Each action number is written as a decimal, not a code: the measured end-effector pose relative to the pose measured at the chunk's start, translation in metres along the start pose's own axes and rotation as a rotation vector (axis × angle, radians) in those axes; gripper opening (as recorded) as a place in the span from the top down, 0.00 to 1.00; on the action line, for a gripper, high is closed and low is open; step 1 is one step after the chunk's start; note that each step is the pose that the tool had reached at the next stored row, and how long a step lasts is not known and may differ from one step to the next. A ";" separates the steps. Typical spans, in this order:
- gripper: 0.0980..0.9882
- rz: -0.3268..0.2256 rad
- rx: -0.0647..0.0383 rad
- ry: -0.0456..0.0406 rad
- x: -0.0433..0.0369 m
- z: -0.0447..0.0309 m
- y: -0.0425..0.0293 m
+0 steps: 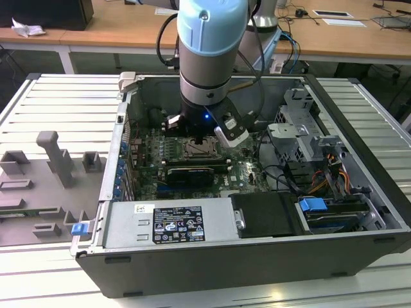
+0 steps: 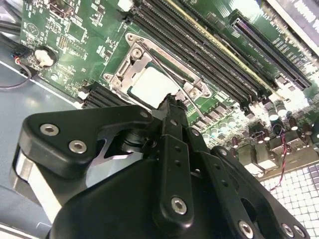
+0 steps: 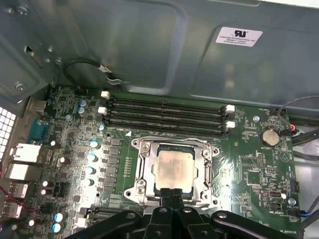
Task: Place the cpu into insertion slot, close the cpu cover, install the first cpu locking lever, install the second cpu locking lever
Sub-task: 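Install the second cpu locking lever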
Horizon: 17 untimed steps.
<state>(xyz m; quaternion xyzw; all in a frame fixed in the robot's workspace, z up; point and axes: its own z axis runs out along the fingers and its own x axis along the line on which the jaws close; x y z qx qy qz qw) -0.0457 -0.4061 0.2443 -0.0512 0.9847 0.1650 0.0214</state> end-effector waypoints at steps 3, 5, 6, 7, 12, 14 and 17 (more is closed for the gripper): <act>0.99 0.000 -0.006 -0.0007 0.0004 -0.0018 -0.0054; 0.99 0.000 -0.015 -0.0018 0.0007 -0.0039 -0.0115; 0.99 0.000 -0.017 -0.0019 0.0005 -0.0043 -0.0126; 0.99 0.000 -0.018 -0.0020 0.0001 -0.0048 -0.0143; 0.99 0.000 -0.018 -0.0022 -0.0001 -0.0053 -0.0161; 0.99 0.001 -0.024 -0.0027 0.0032 -0.0051 -0.0206; 0.99 0.001 -0.028 -0.0032 0.0109 -0.0015 -0.0211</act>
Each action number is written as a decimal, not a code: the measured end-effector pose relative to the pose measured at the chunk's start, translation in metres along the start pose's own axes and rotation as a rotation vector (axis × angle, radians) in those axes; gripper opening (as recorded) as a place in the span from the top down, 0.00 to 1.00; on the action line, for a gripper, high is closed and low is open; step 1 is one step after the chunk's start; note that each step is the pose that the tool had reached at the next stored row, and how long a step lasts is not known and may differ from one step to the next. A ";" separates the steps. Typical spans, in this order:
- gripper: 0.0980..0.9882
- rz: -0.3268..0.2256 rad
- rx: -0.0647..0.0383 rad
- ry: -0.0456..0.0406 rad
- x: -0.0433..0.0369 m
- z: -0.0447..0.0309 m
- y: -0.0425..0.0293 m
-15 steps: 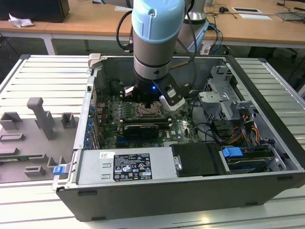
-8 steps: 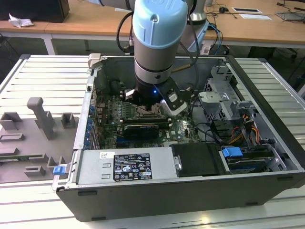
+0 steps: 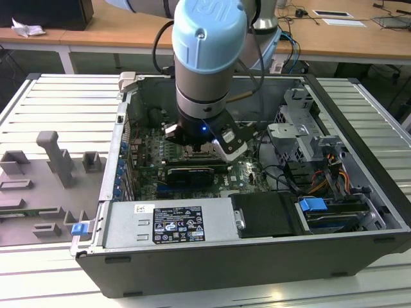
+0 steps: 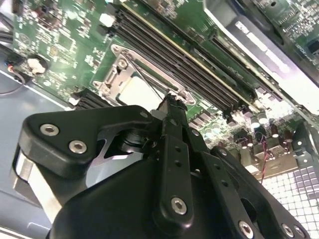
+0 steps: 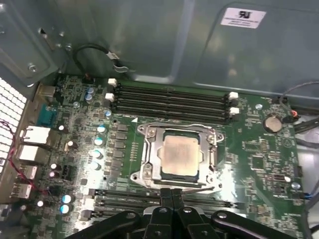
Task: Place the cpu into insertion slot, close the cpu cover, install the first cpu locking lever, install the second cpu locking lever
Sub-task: 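Install the second cpu locking lever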
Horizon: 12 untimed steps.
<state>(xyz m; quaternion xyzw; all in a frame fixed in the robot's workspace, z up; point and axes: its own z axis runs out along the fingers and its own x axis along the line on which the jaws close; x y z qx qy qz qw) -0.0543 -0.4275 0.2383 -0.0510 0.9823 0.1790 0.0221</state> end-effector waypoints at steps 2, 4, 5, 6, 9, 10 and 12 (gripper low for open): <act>0.99 0.000 0.000 0.0000 0.0042 0.0028 -0.0005; 0.99 0.000 -0.001 -0.0001 0.0097 0.0063 -0.0012; 0.99 0.000 -0.001 -0.0002 0.0125 0.0096 -0.0019; 0.99 0.000 -0.001 -0.0001 0.0139 0.0129 -0.0024; 0.99 0.000 -0.001 0.0000 0.0165 0.0198 -0.0037; 0.99 -0.001 -0.002 0.0001 0.0189 0.0233 -0.0048; 0.99 -0.001 -0.002 -0.0001 0.0209 0.0271 -0.0061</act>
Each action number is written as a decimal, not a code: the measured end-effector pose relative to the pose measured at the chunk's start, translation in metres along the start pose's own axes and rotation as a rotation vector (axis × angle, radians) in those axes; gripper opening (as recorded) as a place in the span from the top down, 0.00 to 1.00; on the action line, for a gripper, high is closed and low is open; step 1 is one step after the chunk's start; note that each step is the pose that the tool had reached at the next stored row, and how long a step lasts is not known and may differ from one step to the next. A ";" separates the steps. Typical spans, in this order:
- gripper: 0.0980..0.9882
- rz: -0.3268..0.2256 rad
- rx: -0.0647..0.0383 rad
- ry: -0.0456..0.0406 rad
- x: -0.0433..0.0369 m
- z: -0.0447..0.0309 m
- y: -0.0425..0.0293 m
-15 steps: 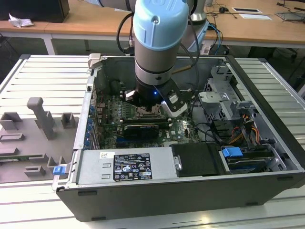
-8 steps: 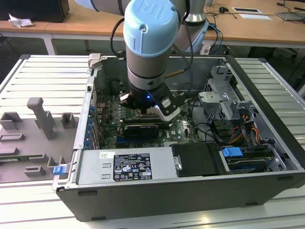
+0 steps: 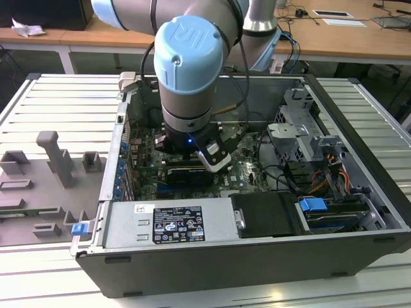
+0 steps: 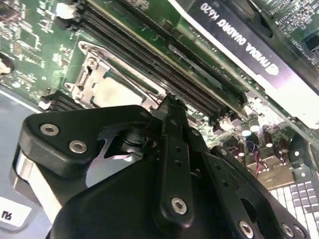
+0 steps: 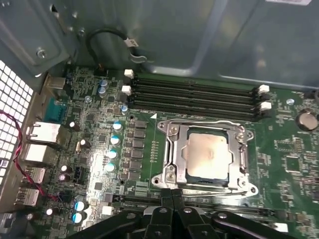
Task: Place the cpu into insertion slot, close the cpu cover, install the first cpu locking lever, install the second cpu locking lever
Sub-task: 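Install the second cpu locking lever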
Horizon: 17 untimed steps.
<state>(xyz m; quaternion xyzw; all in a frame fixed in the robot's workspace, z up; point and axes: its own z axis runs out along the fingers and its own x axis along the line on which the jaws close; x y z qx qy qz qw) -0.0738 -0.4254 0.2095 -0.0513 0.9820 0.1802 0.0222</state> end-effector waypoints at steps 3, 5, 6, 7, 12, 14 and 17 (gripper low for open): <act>0.99 0.000 -0.010 -0.0010 0.0035 0.0061 -0.0020; 0.99 0.000 -0.015 -0.0016 0.0052 0.0127 -0.0044; 0.99 0.000 -0.017 -0.0017 0.0056 0.0136 -0.0047; 0.99 0.000 -0.020 -0.0021 0.0058 0.0145 -0.0050; 0.99 0.003 -0.034 -0.0045 0.0108 0.0163 -0.0051; 0.99 0.007 -0.039 -0.0067 0.0108 0.0171 -0.0049; 0.99 0.008 -0.044 -0.0076 0.0107 0.0187 -0.0035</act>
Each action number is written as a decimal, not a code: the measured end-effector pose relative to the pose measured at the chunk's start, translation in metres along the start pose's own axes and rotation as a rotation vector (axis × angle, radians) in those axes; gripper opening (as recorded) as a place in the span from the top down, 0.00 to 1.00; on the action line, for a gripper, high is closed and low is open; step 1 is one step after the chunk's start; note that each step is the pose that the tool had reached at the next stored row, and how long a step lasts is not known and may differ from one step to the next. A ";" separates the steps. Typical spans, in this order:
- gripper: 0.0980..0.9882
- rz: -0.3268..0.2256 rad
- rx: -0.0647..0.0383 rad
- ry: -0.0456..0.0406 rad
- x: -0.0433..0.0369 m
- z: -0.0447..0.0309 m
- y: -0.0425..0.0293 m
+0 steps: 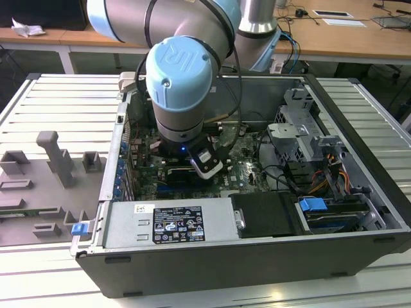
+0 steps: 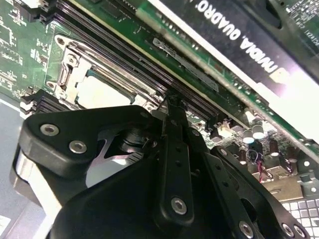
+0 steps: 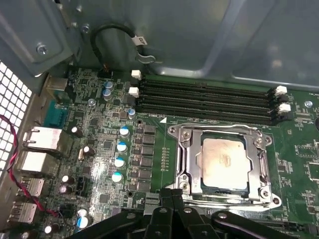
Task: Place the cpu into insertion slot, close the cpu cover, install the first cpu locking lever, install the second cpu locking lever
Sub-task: 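Install the second cpu locking lever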
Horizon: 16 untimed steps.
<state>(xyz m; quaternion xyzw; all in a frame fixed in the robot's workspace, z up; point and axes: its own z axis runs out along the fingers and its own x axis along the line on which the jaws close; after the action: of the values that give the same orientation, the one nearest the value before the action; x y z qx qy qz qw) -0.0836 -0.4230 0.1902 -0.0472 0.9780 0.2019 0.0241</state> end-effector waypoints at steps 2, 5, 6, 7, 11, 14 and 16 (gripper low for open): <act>0.99 0.001 -0.002 -0.0002 0.0000 0.0007 0.0006; 0.99 0.001 -0.005 -0.0012 -0.0002 0.0030 0.0026; 0.99 0.001 -0.005 -0.0010 -0.0002 0.0034 0.0030; 0.99 0.001 -0.005 -0.0007 -0.0002 0.0039 0.0029; 0.99 0.001 -0.006 -0.0010 -0.0007 -0.0055 0.0070; 0.99 0.001 -0.006 -0.0010 -0.0007 -0.0117 0.0099; 0.99 0.001 -0.006 -0.0010 -0.0010 -0.0148 0.0113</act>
<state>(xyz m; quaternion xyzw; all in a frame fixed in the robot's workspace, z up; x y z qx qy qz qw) -0.0842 -0.4185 0.2083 -0.0466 0.9774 0.2048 0.0243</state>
